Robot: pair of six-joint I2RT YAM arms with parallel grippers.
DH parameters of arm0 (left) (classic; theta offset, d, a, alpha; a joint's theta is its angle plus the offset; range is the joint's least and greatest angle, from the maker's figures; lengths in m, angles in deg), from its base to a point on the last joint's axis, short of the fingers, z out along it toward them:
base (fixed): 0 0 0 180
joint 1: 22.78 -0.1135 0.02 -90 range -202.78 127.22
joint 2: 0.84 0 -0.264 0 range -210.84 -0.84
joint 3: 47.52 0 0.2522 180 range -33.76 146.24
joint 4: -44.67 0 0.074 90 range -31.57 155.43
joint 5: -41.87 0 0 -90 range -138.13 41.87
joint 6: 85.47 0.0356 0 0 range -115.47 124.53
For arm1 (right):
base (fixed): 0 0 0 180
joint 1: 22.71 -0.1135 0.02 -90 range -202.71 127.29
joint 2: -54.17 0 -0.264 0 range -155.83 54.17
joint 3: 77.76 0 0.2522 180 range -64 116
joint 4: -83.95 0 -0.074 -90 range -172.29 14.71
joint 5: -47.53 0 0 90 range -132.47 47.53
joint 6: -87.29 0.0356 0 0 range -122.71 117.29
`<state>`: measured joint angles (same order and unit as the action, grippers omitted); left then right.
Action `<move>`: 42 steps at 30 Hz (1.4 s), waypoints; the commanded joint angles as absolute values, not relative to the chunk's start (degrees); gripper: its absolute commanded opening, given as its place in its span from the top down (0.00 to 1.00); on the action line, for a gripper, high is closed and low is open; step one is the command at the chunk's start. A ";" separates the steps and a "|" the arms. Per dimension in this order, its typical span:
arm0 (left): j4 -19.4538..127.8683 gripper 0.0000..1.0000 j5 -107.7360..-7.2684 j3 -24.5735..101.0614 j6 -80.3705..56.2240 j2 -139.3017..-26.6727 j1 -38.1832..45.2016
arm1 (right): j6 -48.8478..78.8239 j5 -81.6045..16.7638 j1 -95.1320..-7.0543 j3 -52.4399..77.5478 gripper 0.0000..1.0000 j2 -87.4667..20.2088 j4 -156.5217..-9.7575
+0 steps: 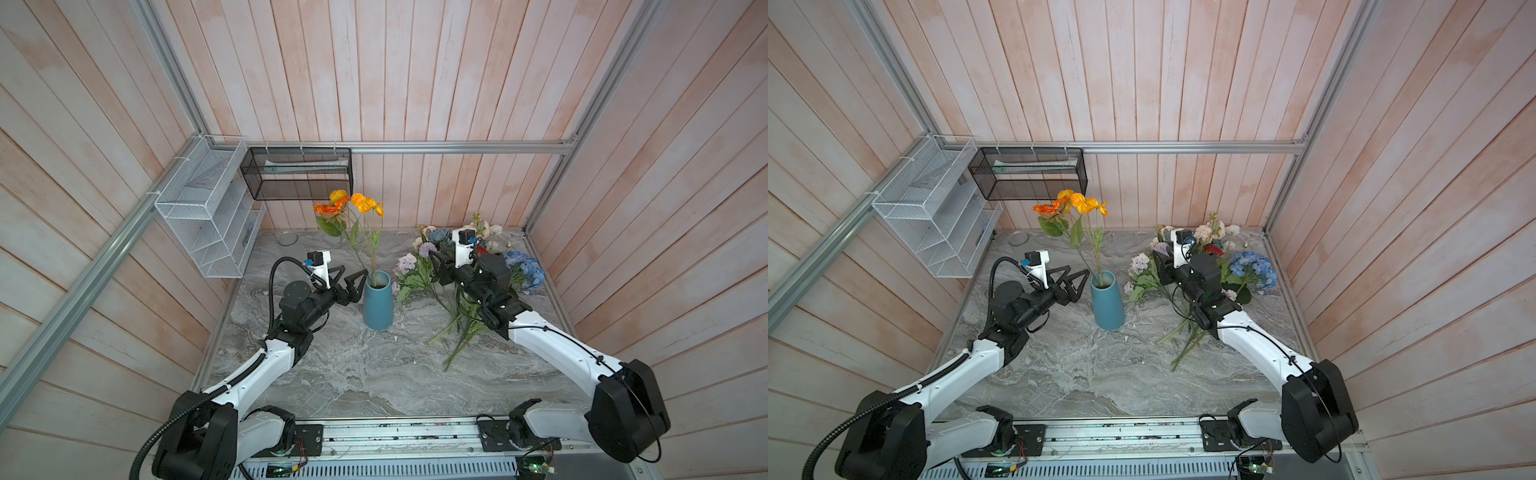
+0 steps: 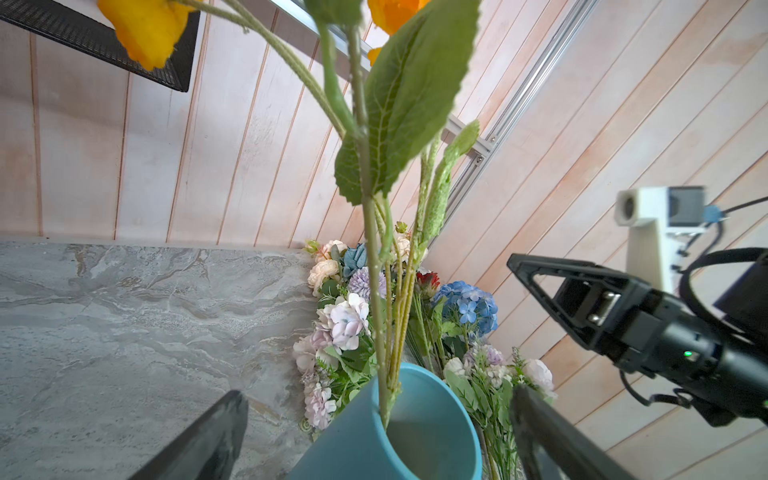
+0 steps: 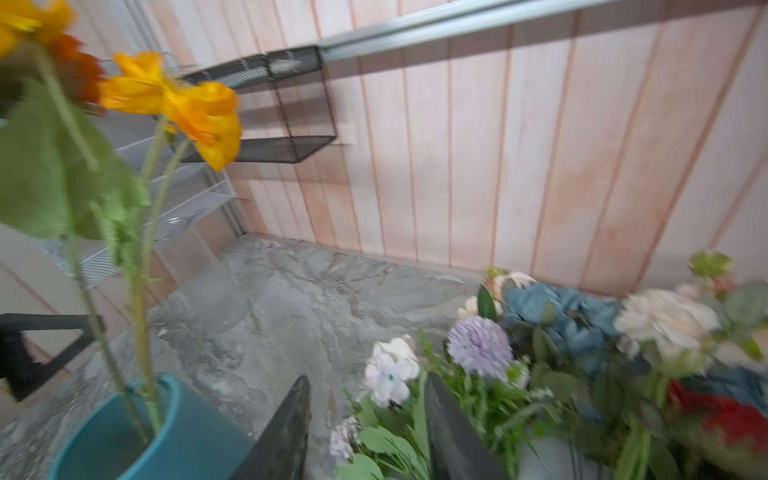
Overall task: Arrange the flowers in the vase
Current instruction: 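Open the right gripper and withdraw it back to the flower pile, then grasp the pale peach rose stem in the pile with the right gripper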
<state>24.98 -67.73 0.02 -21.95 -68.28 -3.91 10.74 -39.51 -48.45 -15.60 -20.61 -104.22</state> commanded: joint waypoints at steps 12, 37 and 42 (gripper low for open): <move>23.16 0.00 -61.96 -3.94 -18.96 -67.20 -3.69 | 27.10 -35.05 -37.58 -13.03 0.58 -34.08 -93.74; 24.81 0.00 -62.31 -3.53 -17.67 -66.19 -3.72 | 29.46 -36.37 -32.99 -5.16 0.72 -50.98 -93.35; 24.94 0.00 -62.26 -3.56 -17.92 -65.62 -3.69 | 29.46 -36.29 -32.82 -4.75 0.79 -51.91 -93.57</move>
<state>24.80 -62.61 -3.67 -18.58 -67.13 -3.91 29.30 -36.56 -33.26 -6.39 -50.84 -93.88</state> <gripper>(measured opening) 0.998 0.221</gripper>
